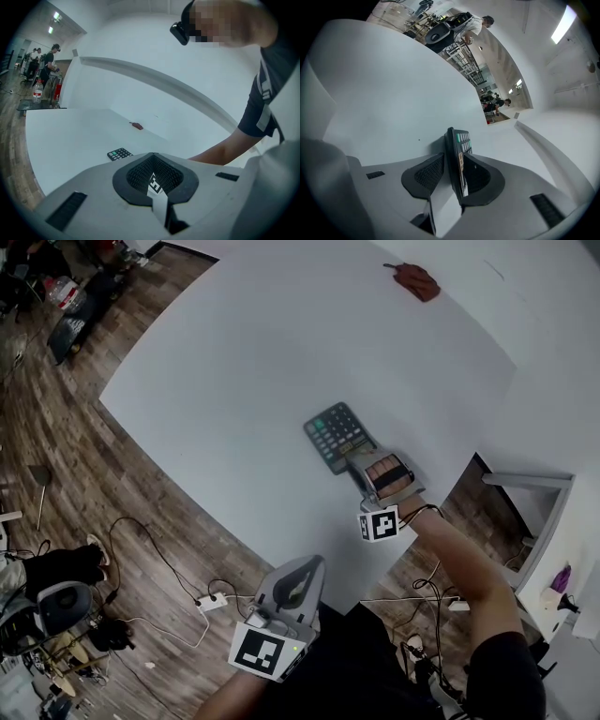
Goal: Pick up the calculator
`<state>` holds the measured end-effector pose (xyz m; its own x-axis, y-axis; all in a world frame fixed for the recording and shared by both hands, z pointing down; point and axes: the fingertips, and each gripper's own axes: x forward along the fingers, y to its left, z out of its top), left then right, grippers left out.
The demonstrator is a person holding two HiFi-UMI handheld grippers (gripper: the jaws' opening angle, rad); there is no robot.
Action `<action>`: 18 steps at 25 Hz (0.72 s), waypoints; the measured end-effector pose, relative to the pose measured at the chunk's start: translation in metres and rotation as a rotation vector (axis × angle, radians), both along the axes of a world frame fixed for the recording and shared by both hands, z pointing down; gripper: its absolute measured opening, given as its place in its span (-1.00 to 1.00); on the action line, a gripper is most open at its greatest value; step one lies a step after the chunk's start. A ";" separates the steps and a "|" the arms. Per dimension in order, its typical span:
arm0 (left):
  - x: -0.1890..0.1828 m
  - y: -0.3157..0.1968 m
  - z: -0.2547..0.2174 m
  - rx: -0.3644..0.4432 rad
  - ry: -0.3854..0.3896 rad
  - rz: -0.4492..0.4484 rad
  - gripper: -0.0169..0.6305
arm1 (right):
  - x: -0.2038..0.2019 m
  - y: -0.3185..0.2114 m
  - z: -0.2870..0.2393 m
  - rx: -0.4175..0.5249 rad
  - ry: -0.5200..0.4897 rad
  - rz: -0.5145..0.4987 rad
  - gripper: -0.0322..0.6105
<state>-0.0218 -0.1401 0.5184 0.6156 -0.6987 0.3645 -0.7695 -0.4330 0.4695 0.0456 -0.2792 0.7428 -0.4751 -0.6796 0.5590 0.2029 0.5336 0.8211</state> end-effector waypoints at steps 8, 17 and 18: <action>-0.005 -0.001 0.003 0.003 -0.006 -0.010 -0.93 | -0.006 -0.005 -0.001 0.006 0.002 -0.007 -0.70; -0.005 0.002 -0.007 0.035 0.000 0.001 -0.93 | -0.001 -0.001 -0.029 -0.033 -0.026 0.050 -0.72; -0.004 0.003 -0.010 0.042 -0.001 0.005 -0.93 | -0.001 0.000 -0.036 -0.040 -0.031 0.061 -0.72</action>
